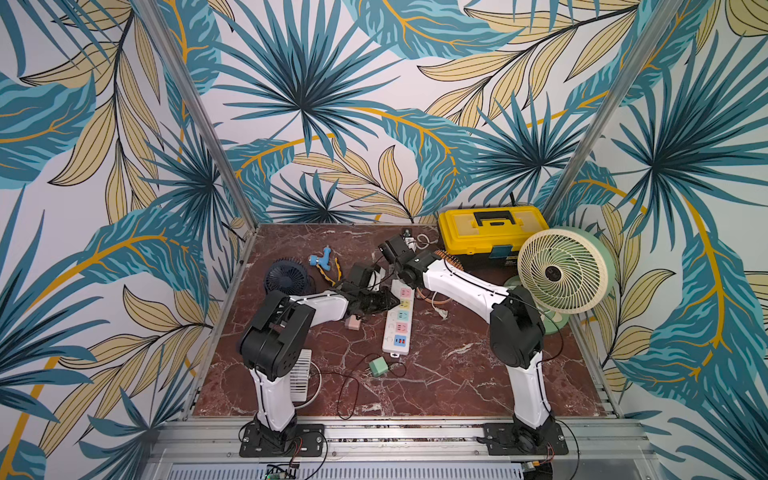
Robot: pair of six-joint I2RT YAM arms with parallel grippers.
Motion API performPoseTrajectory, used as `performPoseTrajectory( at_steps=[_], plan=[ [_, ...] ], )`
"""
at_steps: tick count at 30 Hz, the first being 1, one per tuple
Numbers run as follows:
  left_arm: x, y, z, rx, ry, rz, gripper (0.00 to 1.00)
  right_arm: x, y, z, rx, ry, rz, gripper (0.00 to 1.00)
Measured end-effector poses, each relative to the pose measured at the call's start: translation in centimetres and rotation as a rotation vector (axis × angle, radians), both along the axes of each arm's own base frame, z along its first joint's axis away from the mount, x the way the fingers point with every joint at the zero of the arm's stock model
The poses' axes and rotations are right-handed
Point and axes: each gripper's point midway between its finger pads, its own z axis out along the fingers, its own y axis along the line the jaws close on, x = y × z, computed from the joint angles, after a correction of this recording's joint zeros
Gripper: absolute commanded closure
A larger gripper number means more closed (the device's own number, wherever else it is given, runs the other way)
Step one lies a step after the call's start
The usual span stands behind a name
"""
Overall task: Unplug the desk fan from the power strip
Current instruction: Place the plug at the center of the board.
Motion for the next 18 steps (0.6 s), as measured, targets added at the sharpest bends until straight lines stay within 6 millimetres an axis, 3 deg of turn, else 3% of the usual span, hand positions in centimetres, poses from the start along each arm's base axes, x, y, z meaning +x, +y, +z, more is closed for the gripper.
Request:
performPoseTrajectory(
  at_steps=[8,11,15,18],
  plan=[
    [0.2,1.7,9.7,-0.097,-0.256,0.056,0.78,-0.1,1.0,3.6,0.06,-0.035,0.059,0.84],
    [0.0,3.2,11.1,-0.104,-0.308,0.1,0.77,0.0,1.8,4.9,0.09,-0.04,0.096,0.84],
    [-0.3,5.5,11.6,-0.087,-0.339,0.166,0.77,0.4,3.2,7.4,0.147,-0.071,0.141,0.84],
    [-0.3,6.9,12.4,-0.08,-0.368,0.211,0.77,0.8,3.6,8.0,0.172,-0.079,0.154,0.84]
  ],
)
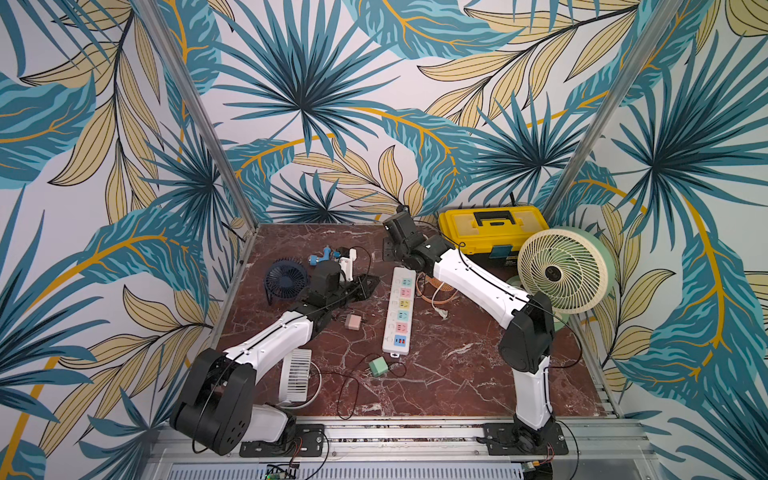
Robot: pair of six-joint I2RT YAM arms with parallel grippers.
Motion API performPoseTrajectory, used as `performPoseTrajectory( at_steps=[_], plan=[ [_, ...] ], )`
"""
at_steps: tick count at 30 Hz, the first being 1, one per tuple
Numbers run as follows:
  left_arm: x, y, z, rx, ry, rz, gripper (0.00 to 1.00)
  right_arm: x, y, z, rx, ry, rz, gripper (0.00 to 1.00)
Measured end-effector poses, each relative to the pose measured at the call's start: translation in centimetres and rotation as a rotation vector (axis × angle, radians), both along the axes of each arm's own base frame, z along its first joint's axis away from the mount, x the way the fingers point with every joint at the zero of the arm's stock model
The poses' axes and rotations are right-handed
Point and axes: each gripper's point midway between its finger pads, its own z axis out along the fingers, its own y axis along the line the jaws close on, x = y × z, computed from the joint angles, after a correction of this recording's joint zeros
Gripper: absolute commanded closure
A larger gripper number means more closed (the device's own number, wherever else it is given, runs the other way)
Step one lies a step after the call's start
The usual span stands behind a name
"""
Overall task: Unplug the desk fan from the power strip
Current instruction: Place the plug at the center of the board.
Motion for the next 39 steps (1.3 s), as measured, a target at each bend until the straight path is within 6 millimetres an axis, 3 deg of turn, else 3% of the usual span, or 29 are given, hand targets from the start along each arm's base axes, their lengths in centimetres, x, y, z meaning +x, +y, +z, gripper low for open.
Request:
performPoseTrajectory(
  at_steps=[3,8,15,22,29,34,39],
  plan=[
    [-0.1,0.9,0.7,0.001,-0.023,0.032,0.77,1.1,-0.1,-1.1,-0.006,0.012,-0.012,0.84],
    [-0.1,1.4,0.6,0.007,-0.027,0.053,0.76,3.4,-1.2,-5.3,-0.063,0.054,-0.064,0.84],
    [-0.1,1.5,0.4,0.01,-0.02,0.056,0.76,4.7,-3.0,-9.6,-0.129,0.115,-0.11,0.83],
    [0.0,1.5,-0.6,0.019,0.003,0.055,0.75,5.2,-3.3,-10.1,-0.086,0.144,-0.093,0.82],
    [0.1,1.4,-1.3,0.024,0.018,0.055,0.75,6.0,-3.3,-12.7,0.049,0.211,0.0,0.8],
    [0.2,1.3,-2.1,0.03,0.037,0.052,0.75,6.9,-2.7,-12.3,0.17,0.219,0.097,0.79],
    [0.3,1.2,-2.7,0.031,0.048,0.049,0.75,6.6,-0.6,-11.2,0.273,0.221,0.207,0.75]
  ],
)
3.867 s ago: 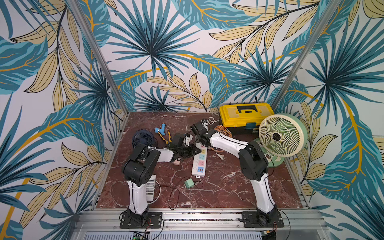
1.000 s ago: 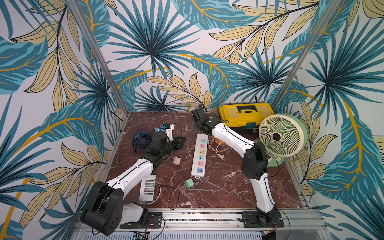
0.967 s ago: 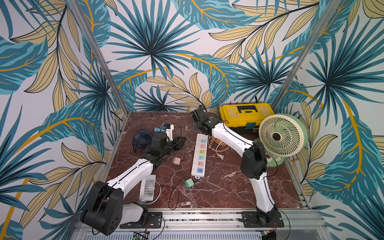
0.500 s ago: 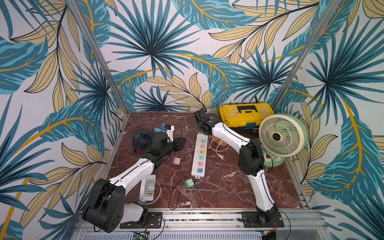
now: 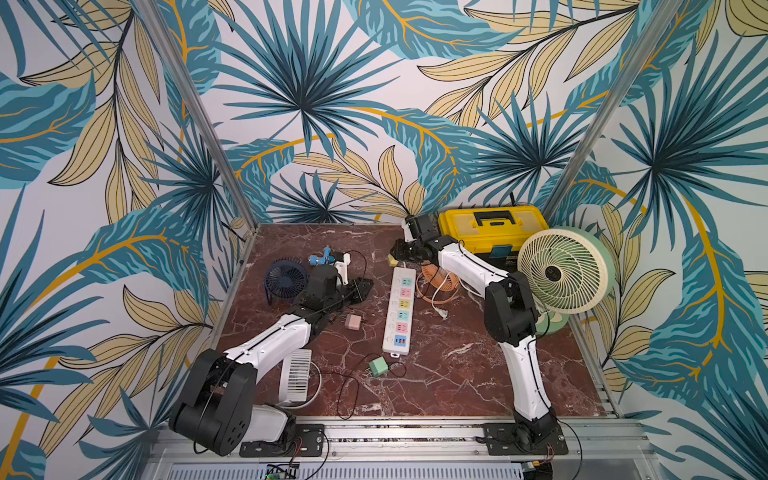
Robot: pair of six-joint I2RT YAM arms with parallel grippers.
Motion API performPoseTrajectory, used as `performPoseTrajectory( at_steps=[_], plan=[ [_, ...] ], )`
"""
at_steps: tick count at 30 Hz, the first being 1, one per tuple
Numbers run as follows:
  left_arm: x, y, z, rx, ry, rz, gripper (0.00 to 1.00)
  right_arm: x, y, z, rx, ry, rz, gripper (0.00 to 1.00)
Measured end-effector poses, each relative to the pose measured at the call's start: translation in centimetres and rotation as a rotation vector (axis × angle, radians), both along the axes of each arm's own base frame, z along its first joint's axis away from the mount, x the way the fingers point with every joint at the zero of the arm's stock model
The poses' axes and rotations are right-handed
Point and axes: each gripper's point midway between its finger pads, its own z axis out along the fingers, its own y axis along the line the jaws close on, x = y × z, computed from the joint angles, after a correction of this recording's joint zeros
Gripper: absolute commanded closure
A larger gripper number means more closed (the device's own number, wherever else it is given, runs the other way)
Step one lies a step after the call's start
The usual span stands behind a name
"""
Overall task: Unplug the desk fan from the power strip
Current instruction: Place the plug at the center of the board, then reset both arms
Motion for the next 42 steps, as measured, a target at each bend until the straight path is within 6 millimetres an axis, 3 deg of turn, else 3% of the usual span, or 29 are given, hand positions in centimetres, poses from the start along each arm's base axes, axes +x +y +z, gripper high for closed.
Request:
performPoseTrajectory(
  at_steps=[5,12,18,30,34,42],
  plan=[
    [0.2,-0.3,-0.8,-0.003,0.018,-0.008,0.75,-0.8,1.8,0.1,0.063,0.016,0.086,0.69],
    [0.2,-0.5,-1.7,-0.002,0.044,-0.017,0.75,-1.5,2.6,-3.0,0.077,0.085,0.133,0.66],
    [0.2,-0.5,-1.7,-0.002,0.043,-0.018,0.75,-1.9,2.9,-3.9,0.089,0.11,0.151,0.57],
    [1.7,-0.5,0.9,0.054,-0.043,-0.043,0.65,-2.9,2.0,-4.9,0.05,0.128,0.153,0.4],
    [2.3,0.1,1.6,0.112,-0.075,-0.054,0.63,-3.9,1.2,-2.4,0.032,0.103,0.153,0.33],
    [3.2,3.0,0.9,0.241,-0.099,-0.017,0.62,-8.2,0.0,6.7,0.09,-0.019,0.227,0.3]
  ],
)
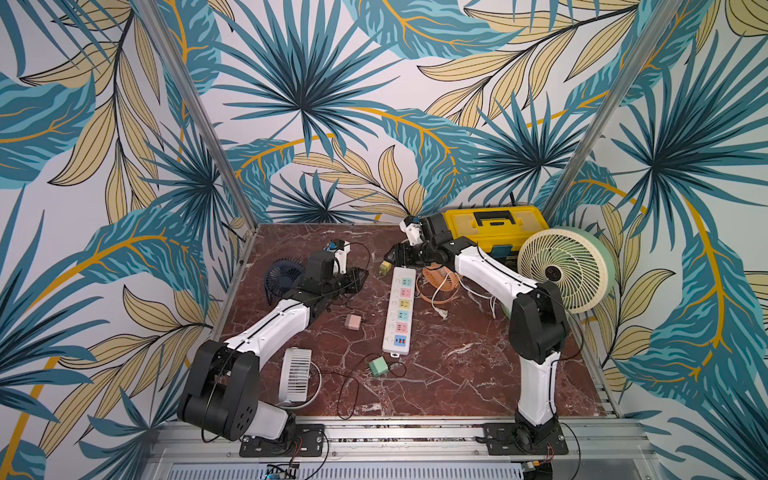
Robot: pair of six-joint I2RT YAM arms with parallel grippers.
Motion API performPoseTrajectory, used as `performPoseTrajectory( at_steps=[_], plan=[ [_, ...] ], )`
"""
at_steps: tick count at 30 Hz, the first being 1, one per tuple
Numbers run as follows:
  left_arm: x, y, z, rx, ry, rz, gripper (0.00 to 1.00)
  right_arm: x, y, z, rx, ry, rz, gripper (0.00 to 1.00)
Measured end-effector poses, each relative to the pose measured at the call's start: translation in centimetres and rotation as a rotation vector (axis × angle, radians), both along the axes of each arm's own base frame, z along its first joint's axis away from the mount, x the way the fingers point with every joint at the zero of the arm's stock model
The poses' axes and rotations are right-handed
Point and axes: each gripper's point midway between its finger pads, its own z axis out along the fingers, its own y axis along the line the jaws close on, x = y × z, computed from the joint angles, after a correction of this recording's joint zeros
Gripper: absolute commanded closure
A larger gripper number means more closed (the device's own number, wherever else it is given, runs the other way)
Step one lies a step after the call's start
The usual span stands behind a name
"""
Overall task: Unplug the desk fan from the power strip
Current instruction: Reset both arms
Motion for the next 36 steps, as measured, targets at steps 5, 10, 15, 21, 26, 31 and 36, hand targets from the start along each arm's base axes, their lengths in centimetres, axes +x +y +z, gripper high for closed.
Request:
performPoseTrajectory(
  at_steps=[5,10,15,21,26,31,36],
  plan=[
    [0.9,3.5,0.8,0.073,-0.052,0.076,0.6,-3.4,-2.8,2.5,-0.044,-0.079,-0.011,0.27],
    [1.1,6.7,1.9,0.195,-0.125,0.146,0.56,-6.3,-7.8,2.3,-0.132,-0.144,-0.101,0.19],
    [0.6,9.5,1.7,0.346,-0.166,0.222,0.5,-8.2,-15.0,0.4,-0.227,-0.202,-0.262,0.13],
    [0.5,11.8,0.0,0.481,-0.155,0.274,0.26,-9.4,-21.7,-0.9,-0.296,-0.255,-0.434,0.08],
    [0.8,13.2,-1.1,0.547,-0.159,0.317,0.0,-9.6,-26.2,-2.0,-0.331,-0.274,-0.551,0.03],
    [0.9,13.9,-2.4,0.576,-0.17,0.331,0.0,-10.0,-30.4,-4.1,-0.361,-0.262,-0.662,0.01],
    [1.3,13.8,-2.5,0.571,-0.23,0.329,0.0,-9.6,-32.3,-5.1,-0.379,-0.293,-0.723,0.01]
  ],
)
